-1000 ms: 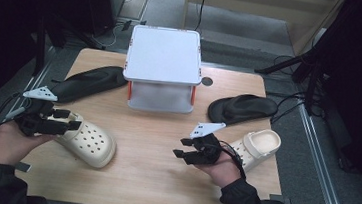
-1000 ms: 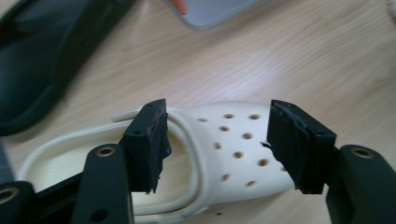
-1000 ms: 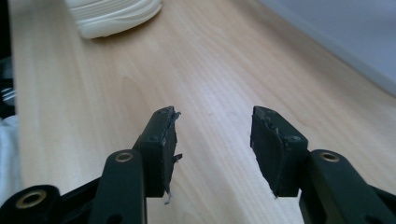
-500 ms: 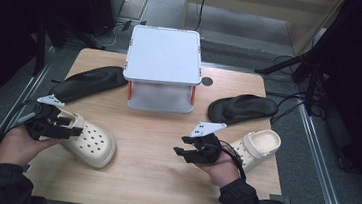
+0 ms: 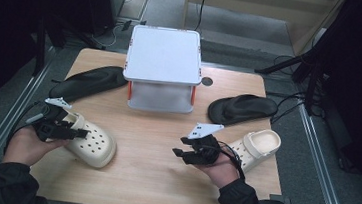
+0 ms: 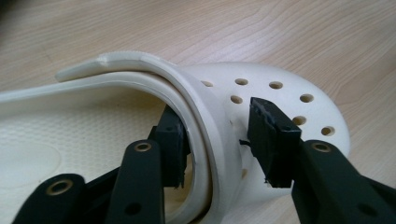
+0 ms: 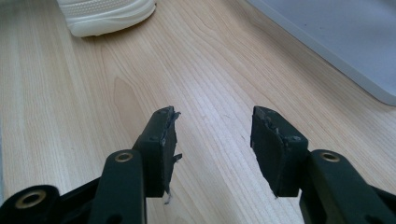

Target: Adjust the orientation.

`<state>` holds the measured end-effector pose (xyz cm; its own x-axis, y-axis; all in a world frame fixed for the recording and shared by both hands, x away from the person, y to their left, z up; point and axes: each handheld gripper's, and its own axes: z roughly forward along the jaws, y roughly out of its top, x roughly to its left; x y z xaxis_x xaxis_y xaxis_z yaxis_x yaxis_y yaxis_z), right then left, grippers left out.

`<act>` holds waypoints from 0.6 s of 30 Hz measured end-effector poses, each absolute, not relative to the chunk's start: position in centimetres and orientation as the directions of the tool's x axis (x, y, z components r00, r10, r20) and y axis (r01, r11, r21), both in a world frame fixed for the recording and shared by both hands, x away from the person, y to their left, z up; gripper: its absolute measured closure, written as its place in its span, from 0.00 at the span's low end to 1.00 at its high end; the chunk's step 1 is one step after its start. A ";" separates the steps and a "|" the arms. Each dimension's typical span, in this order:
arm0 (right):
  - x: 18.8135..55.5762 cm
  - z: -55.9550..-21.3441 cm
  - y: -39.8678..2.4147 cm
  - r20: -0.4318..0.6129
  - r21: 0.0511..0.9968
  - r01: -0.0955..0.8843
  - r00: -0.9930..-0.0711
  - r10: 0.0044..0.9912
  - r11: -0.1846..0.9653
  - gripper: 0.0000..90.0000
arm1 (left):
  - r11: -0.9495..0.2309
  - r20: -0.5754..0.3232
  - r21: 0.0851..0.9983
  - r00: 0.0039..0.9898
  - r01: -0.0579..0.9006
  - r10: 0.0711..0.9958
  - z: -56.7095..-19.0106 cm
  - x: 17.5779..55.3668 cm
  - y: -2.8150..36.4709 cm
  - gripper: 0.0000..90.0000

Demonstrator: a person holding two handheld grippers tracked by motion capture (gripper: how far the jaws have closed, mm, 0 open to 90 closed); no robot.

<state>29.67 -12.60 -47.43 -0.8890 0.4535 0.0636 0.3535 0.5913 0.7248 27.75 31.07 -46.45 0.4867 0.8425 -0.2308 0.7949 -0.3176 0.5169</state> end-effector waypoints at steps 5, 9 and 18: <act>29.8 -47.3 -12.8 0.064 0.731 0.355 -0.886 0.458 0.584 0.57 | -0.275 -0.273 0.488 0.444 0.828 0.853 -46.3 27.9 31.2 0.72; 29.8 -47.3 -12.7 0.063 0.732 0.353 -0.887 0.458 0.583 0.56 | -0.258 -0.317 0.495 0.449 0.830 0.835 -45.9 27.7 31.1 0.81; 29.7 -47.2 -12.8 0.063 0.743 0.339 -0.894 0.443 0.578 0.57 | -0.237 -0.294 0.545 0.448 0.804 0.845 -43.9 27.0 30.6 0.87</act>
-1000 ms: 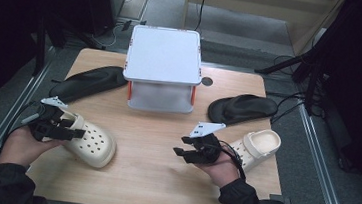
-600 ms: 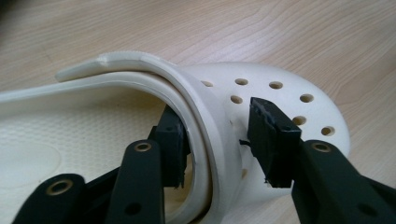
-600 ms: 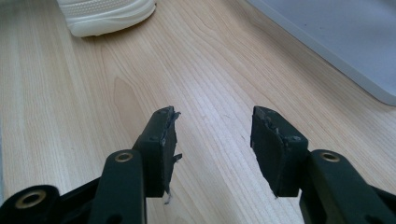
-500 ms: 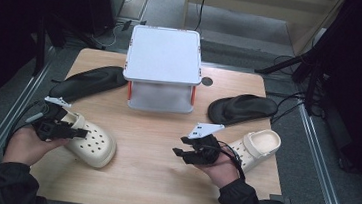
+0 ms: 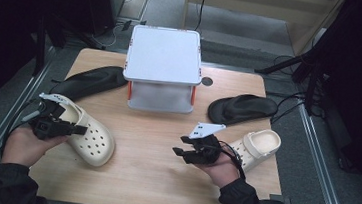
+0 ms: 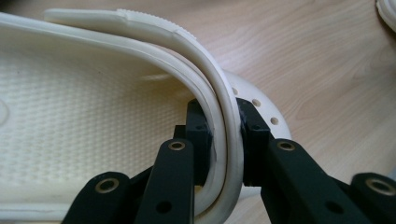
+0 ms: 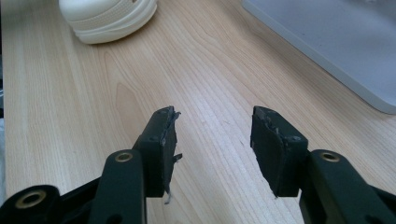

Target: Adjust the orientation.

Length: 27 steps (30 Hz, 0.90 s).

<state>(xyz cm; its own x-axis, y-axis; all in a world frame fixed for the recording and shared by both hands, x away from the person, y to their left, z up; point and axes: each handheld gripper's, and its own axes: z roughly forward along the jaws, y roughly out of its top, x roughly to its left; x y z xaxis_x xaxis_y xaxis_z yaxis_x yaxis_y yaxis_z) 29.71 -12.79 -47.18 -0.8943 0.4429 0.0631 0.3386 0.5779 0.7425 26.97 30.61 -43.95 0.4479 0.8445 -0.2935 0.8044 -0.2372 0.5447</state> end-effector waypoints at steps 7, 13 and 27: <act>29.6 -47.0 -12.9 0.064 0.751 0.337 -0.893 0.445 0.568 0.57 | -0.204 -0.332 0.579 0.457 0.790 0.825 -42.3 26.6 29.6 0.87; 29.6 -46.9 -12.9 0.072 0.759 0.332 -0.898 0.434 0.560 0.57 | -0.221 -0.342 0.590 0.488 0.777 0.803 -41.9 27.0 27.0 0.87; 29.4 -46.3 -13.4 0.086 0.782 0.335 -0.892 0.443 0.525 0.58 | -0.284 -0.382 0.569 0.554 0.772 0.740 -41.8 28.7 19.3 0.87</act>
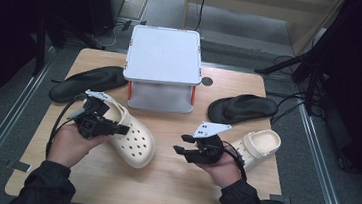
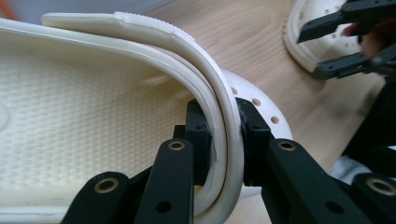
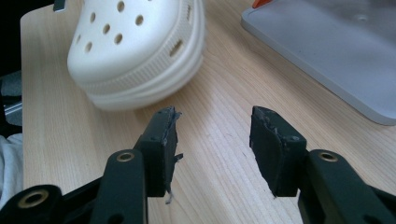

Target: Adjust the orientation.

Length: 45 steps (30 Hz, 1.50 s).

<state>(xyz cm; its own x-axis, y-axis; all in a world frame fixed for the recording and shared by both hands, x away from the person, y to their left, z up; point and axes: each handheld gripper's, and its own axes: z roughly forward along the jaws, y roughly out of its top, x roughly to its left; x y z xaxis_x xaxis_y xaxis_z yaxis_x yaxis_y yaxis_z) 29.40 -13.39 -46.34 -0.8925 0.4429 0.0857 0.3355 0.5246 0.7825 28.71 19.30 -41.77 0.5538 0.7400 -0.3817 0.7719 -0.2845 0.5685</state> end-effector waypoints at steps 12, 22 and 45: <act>29.4 -46.3 -13.4 0.087 0.788 0.334 -0.892 0.445 0.517 0.58 | -0.316 -0.408 0.535 0.568 0.783 0.715 -43.9 29.0 14.9 0.86; 29.4 -46.4 -13.3 0.089 0.787 0.337 -0.891 0.446 0.517 0.57 | -0.323 -0.418 0.495 0.547 0.807 0.725 -46.2 29.3 14.1 0.84; 28.6 -46.3 -12.8 0.118 0.784 0.366 -0.881 0.458 0.502 0.59 | -0.368 -0.328 0.595 0.634 0.714 0.700 -42.3 28.9 17.4 0.68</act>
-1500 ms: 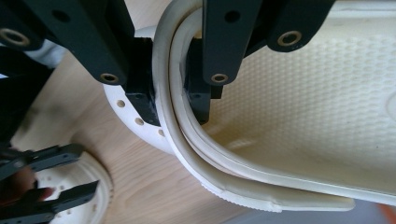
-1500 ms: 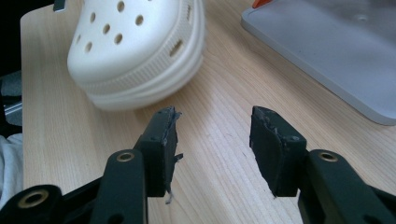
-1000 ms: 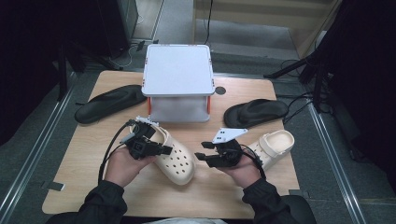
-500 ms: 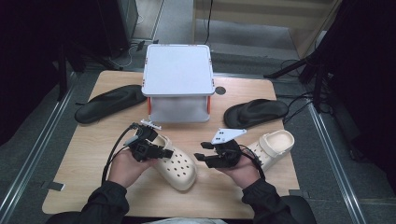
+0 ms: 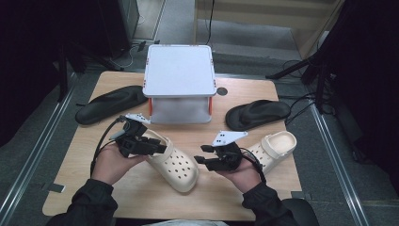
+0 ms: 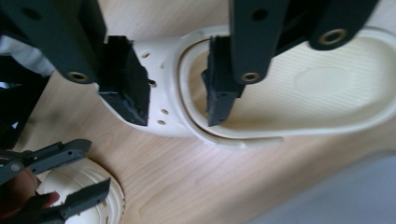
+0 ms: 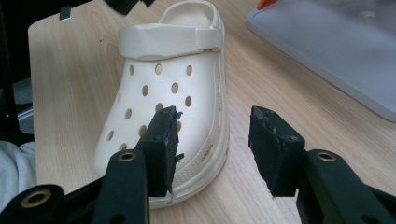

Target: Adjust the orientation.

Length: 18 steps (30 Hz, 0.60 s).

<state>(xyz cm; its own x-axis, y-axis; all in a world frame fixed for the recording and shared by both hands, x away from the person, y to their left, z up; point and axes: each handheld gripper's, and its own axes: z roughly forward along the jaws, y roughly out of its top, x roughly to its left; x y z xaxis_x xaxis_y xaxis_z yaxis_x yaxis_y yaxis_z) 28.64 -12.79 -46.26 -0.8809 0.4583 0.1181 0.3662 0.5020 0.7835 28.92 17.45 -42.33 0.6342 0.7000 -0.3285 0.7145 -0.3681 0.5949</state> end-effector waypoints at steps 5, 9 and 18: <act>28.0 -46.3 -12.4 0.130 0.785 0.370 -0.882 0.452 0.496 0.64 | -0.379 -0.317 0.587 0.634 0.715 0.705 -42.4 29.6 19.4 0.83; 27.3 -46.3 -11.8 0.148 0.784 0.378 -0.885 0.442 0.493 0.69 | -0.391 -0.300 0.575 0.630 0.719 0.717 -42.9 30.5 21.0 0.95; 25.6 -46.7 -10.8 0.177 0.771 0.395 -0.887 0.427 0.500 0.94 | -0.435 -0.274 0.556 0.650 0.709 0.709 -44.3 32.8 22.9 1.00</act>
<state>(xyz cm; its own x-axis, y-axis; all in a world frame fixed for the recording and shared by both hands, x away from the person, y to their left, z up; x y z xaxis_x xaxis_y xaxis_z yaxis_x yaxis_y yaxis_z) 25.61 -10.77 -46.73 -0.8867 0.4270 0.1773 0.3948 0.4997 0.7710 32.80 22.88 -44.25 0.6499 0.7088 -0.2744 0.7087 -0.4346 0.5558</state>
